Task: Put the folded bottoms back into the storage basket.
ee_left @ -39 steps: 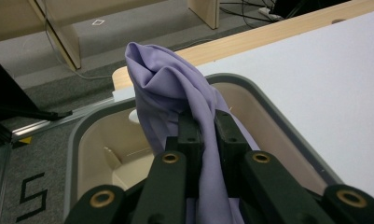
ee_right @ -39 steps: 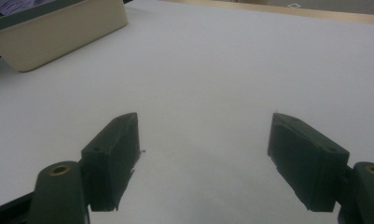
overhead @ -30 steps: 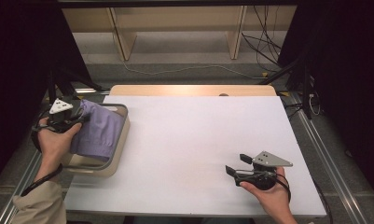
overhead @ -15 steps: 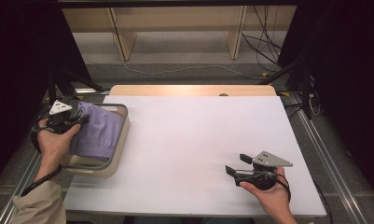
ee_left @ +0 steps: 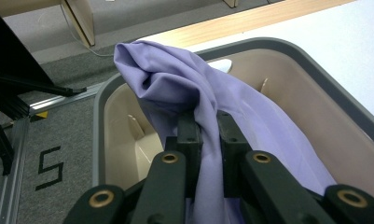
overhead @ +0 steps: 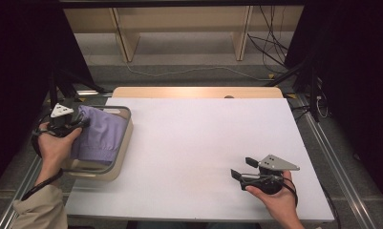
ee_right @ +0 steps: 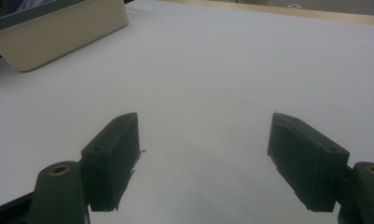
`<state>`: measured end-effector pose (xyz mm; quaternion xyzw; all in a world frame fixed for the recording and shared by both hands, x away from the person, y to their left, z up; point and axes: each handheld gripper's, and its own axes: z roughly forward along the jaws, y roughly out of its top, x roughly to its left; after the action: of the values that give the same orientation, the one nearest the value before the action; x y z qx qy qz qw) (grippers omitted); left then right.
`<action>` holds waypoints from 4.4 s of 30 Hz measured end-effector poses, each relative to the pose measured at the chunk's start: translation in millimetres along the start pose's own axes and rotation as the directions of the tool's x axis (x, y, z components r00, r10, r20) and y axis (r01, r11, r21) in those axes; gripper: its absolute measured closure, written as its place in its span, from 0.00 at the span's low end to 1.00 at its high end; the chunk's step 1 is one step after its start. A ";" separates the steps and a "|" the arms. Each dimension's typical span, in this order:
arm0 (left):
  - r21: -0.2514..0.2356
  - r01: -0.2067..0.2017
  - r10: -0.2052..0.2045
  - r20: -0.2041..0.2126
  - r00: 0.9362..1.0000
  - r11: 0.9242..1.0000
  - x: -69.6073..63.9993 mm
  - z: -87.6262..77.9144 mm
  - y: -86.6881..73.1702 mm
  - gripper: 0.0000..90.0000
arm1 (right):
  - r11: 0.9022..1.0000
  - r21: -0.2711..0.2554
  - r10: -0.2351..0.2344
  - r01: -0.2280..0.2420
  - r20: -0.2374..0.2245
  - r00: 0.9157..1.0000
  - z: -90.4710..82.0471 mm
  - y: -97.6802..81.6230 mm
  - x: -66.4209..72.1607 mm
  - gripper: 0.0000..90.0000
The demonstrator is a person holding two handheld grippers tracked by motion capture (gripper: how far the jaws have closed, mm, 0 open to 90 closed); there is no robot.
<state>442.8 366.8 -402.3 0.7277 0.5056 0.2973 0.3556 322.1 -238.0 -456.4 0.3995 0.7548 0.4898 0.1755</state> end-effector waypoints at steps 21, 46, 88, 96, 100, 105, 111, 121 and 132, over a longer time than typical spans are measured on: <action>0.033 0.015 -0.014 -0.034 0.999 0.999 8.0 6.0 -7.4 0.91 | 1.000 0.002 0.000 0.000 -0.002 1.000 0.4 -0.1 0.2 0.29; -0.019 -0.028 0.025 -0.117 0.993 0.999 -9.5 0.2 8.3 0.58 | 1.000 0.001 -0.001 0.001 -0.001 1.000 0.2 0.0 -0.1 0.29; 0.479 -0.075 0.108 -0.041 0.993 0.875 -23.4 70.4 -23.2 0.96 | 1.000 0.001 0.000 0.000 -0.001 1.000 -0.2 0.4 -0.3 0.30; 0.392 -0.040 0.053 -0.024 0.998 0.919 -32.6 60.6 -8.9 0.80 | 1.000 0.001 0.000 0.000 -0.001 1.000 -0.2 0.6 -0.3 0.30; 0.333 -0.004 -0.002 0.016 1.000 0.943 -42.1 56.0 0.7 0.68 | 1.000 0.002 0.000 0.000 0.000 1.000 -0.2 0.4 -0.4 0.30; 0.307 0.027 -0.051 0.072 0.996 0.951 -52.6 58.4 6.3 0.55 | 1.000 0.002 -0.001 0.001 -0.001 1.000 -0.1 0.4 -0.3 0.30; 0.348 0.016 -0.044 0.075 0.996 0.937 -57.5 69.0 0.2 0.51 | 1.000 0.003 -0.001 0.001 0.000 1.000 -0.1 0.4 -0.4 0.30; 0.422 -0.011 -0.017 0.061 0.998 0.907 -61.7 83.0 -9.4 0.53 | 1.000 0.005 -0.001 0.001 -0.002 1.000 0.3 0.4 -0.2 0.30; 0.450 -0.036 0.000 0.081 0.997 0.892 -66.4 86.5 -11.1 0.78 | 1.000 0.006 -0.002 0.002 -0.002 1.000 0.5 0.3 -0.2 0.30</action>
<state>484.8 287.7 -465.6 0.8061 0.5396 0.1463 0.1939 322.7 -237.8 -456.4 0.3986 0.7569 0.4877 0.1741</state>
